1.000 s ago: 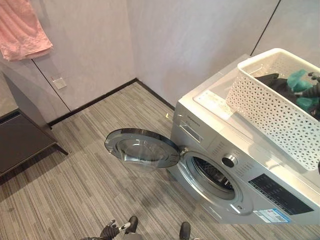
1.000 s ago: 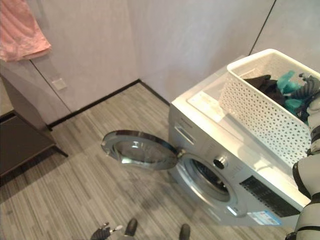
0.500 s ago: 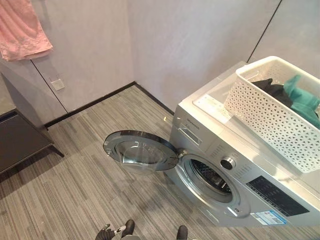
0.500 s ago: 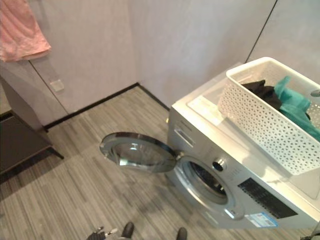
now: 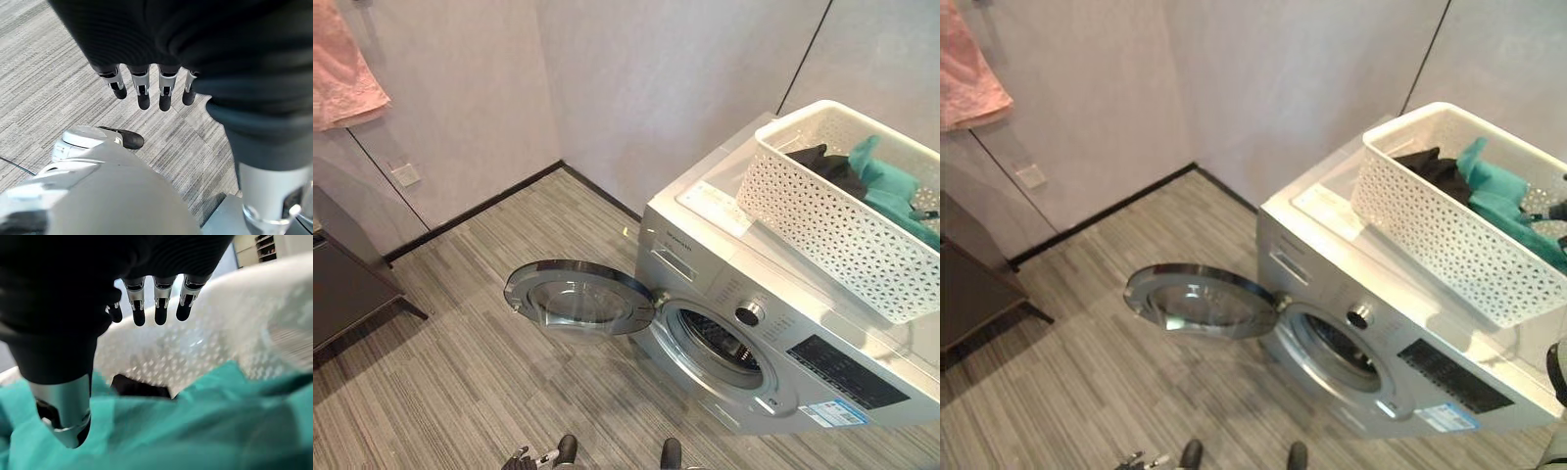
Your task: Grab the laundry basket,head to the washer,open it,put in the laundry and shut it.
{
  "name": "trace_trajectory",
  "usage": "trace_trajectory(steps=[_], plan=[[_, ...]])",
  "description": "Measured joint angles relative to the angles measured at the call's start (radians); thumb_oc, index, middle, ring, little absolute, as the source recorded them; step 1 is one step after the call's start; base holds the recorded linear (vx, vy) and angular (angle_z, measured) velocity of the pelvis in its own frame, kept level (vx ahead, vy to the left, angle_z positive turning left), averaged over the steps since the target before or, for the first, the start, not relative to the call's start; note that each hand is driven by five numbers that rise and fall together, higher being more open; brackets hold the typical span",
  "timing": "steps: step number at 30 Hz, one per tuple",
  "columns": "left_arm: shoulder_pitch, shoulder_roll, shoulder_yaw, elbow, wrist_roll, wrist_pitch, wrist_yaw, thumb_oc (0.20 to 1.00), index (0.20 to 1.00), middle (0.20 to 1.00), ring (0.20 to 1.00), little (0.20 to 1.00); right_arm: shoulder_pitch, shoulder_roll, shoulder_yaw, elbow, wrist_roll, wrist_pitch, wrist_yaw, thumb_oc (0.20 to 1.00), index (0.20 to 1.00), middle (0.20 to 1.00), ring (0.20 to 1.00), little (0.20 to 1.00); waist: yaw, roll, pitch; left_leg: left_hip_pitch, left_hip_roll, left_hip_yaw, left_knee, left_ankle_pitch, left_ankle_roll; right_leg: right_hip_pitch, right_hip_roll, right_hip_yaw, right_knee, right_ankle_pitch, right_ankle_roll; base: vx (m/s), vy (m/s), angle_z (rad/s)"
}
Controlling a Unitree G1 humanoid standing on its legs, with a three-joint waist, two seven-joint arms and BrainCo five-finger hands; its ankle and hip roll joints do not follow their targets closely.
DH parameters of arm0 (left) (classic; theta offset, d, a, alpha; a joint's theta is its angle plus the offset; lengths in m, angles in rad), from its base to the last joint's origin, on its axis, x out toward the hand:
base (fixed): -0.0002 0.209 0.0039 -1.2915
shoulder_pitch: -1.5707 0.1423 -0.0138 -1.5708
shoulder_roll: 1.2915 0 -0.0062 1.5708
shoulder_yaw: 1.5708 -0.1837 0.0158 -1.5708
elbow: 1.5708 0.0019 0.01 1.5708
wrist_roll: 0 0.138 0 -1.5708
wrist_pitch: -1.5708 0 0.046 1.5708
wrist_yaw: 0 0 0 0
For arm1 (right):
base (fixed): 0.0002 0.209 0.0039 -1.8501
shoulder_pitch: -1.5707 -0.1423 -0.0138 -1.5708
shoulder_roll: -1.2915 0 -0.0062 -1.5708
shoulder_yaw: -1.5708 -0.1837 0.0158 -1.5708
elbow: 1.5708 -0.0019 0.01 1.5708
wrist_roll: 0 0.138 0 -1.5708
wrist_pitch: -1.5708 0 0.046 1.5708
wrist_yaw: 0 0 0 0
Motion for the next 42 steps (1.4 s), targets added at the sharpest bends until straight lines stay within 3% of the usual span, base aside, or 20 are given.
trace_trajectory(steps=[14,16,18,19,20,21,22,23,24,37,42], plan=[[0.009,0.0,-0.001,-0.028,-0.002,0.0,0.004,1.0,1.0,1.0,1.0,1.0,-0.017,0.027,-0.001,0.05,0.0,0.008,-0.002,1.0,1.0,1.0,1.0,1.0,0.035,0.009,0.001,-0.019,-0.001,-0.023,0.001,0.001,-0.001,-0.002,0.0,-0.027,0.007,-0.007,0.002,0.01,-0.013,0.05],[0.008,0.0,-0.001,-0.029,-0.002,0.0,0.004,1.0,1.0,1.0,1.0,1.0,-0.017,0.027,-0.002,0.064,0.0,0.008,-0.002,0.959,0.959,0.959,0.959,0.959,0.039,0.01,0.001,-0.02,-0.002,-0.023,0.001,0.001,-0.002,-0.002,0.0,-0.028,0.007,-0.008,0.003,0.0,0.0,0.0],[0.008,0.0,-0.002,-0.027,-0.001,0.0,0.004,1.0,1.0,1.0,1.0,1.0,-0.017,0.028,-0.003,0.073,0.0,0.009,-0.002,0.856,0.856,0.856,0.856,0.856,0.039,0.011,0.002,-0.02,-0.002,-0.024,0.0,0.001,-0.002,-0.002,0.0,-0.029,0.007,-0.011,0.005,0.0,0.0,0.0],[0.01,0.0,-0.007,-0.027,0.0,0.0,0.004,1.0,1.0,1.0,1.0,1.0,-0.016,0.027,-0.021,0.081,0.0,0.009,-0.002,0.746,0.746,0.746,0.746,0.746,0.039,0.013,0.003,-0.021,-0.002,-0.025,0.0,0.001,-0.002,-0.001,0.0,-0.03,0.005,-0.016,0.009,0.0,0.0,0.0],[0.011,0.0,-0.008,-0.027,0.0,0.0,0.004,1.0,1.0,1.0,1.0,1.0,-0.016,0.028,-0.031,0.083,0.0,0.01,-0.002,0.718,0.718,0.718,0.718,0.718,0.039,0.014,0.004,-0.021,-0.002,-0.025,0.0,0.002,-0.002,-0.001,0.0,-0.03,0.005,-0.016,0.009,0.0,0.0,0.0],[0.011,0.0,-0.009,-0.027,0.001,0.0,0.004,1.0,1.0,1.0,1.0,1.0,-0.016,0.028,-0.04,0.085,0.0,0.01,-0.002,0.598,0.598,0.598,0.598,0.598,0.04,0.015,0.005,-0.021,-0.002,-0.026,0.0,0.002,-0.002,-0.001,0.0,-0.03,0.006,-0.016,0.009,0.0,0.0,0.0],[0.011,0.0,-0.009,-0.027,0.001,0.0,0.004,1.0,1.0,1.0,1.0,1.0,-0.016,0.027,-0.042,0.086,0.001,0.01,-0.003,0.57,0.57,0.57,0.57,0.57,0.04,0.017,0.006,-0.02,-0.002,-0.026,0.0,0.002,-0.002,0.0,0.0,-0.03,0.006,-0.016,0.009,0.0,0.0,0.0],[0.01,0.0,-0.009,-0.027,0.002,0.0,0.004,1.0,1.0,1.0,1.0,1.0,-0.016,0.027,-0.043,0.087,0.0,0.011,-0.003,0.438,0.438,0.438,0.438,0.438,0.039,0.018,0.008,-0.02,-0.002,-0.026,0.0,0.002,-0.002,0.0,0.0,-0.03,0.006,-0.016,0.009,0.0,0.0,0.0],[0.01,0.0,-0.008,-0.027,0.002,0.0,0.004,1.0,1.0,1.0,1.0,1.0,-0.015,0.028,-0.043,0.088,0.0,0.011,-0.003,0.2,0.2,0.2,0.2,0.2,0.04,0.02,0.011,-0.021,-0.002,-0.026,0.0,0.002,-0.003,0.0,0.0,-0.03,0.006,-0.016,0.009,0.0,0.0,0.0],[-0.001,0.002,-0.01,-0.027,0.051,0.001,0.006,1.0,1.0,1.0,1.0,1.0,-0.055,0.031,-0.053,0.099,0.008,0.015,-0.038,0.2,0.2,0.2,0.2,0.2,0.034,0.016,0.017,-0.016,-0.008,-0.023,0.0,0.003,-0.004,0.003,-0.008,-0.03,0.007,-0.009,0.006,0.0,0.0,0.0],[-0.014,0.005,-0.008,-0.026,0.05,0.001,0.009,1.0,1.0,1.0,1.0,1.0,-0.127,0.03,-0.053,0.048,0.097,0.01,-0.082,0.2,0.2,0.2,0.2,0.2,0.017,-0.001,0.029,-0.005,-0.009,-0.021,0.0,0.004,-0.006,0.012,-0.008,-0.027,0.007,-0.006,0.005,0.0,0.006,0.0]])
